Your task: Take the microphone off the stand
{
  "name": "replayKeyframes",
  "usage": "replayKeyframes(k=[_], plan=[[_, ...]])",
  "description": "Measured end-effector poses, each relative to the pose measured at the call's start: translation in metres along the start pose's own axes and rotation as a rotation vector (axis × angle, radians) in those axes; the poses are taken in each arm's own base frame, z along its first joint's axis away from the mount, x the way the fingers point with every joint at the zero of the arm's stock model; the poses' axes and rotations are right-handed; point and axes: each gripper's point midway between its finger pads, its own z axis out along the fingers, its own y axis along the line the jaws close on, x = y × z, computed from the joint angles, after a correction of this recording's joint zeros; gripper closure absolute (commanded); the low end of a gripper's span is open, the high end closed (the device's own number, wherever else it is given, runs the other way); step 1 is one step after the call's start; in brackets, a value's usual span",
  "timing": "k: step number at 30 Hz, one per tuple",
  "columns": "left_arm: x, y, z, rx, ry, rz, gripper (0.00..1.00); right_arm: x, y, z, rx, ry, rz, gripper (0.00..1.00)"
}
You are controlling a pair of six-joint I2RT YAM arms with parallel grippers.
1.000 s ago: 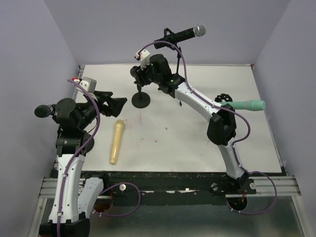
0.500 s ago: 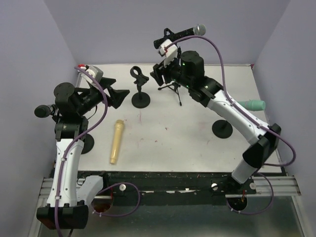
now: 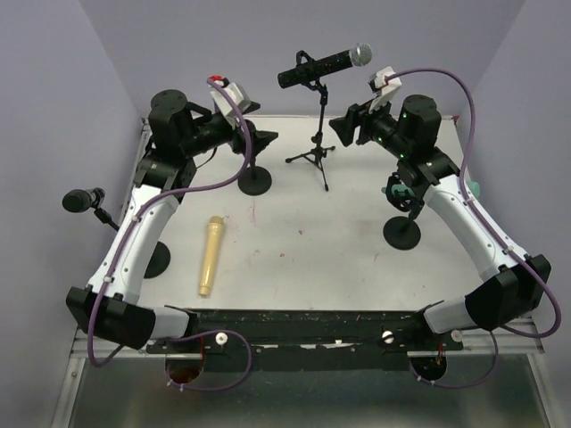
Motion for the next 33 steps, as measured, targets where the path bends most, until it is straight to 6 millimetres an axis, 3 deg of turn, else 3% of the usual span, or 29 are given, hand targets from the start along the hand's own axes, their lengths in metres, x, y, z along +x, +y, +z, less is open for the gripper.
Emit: replayKeyframes(k=[7,13,17,25,33], plan=[[-0.002,0.025,0.059,0.010,-0.008,0.057,0.17,-0.041,0.003,-0.016,-0.059,-0.148,0.147,0.13],[0.014,0.044,0.081,-0.058,0.016,0.019,0.16,-0.063,-0.015,-0.017,-0.044,-0.244,0.300,0.08],[0.014,0.051,0.085,-0.084,0.022,0.039,0.14,-0.063,-0.022,-0.007,-0.047,-0.266,0.376,0.07],[-0.023,0.075,0.107,-0.106,-0.033,0.134,0.14,-0.054,-0.025,0.018,-0.084,-0.294,0.465,0.08],[-0.006,0.080,0.114,-0.116,0.009,0.108,0.14,-0.037,-0.043,0.045,-0.020,-0.297,0.608,0.08]])
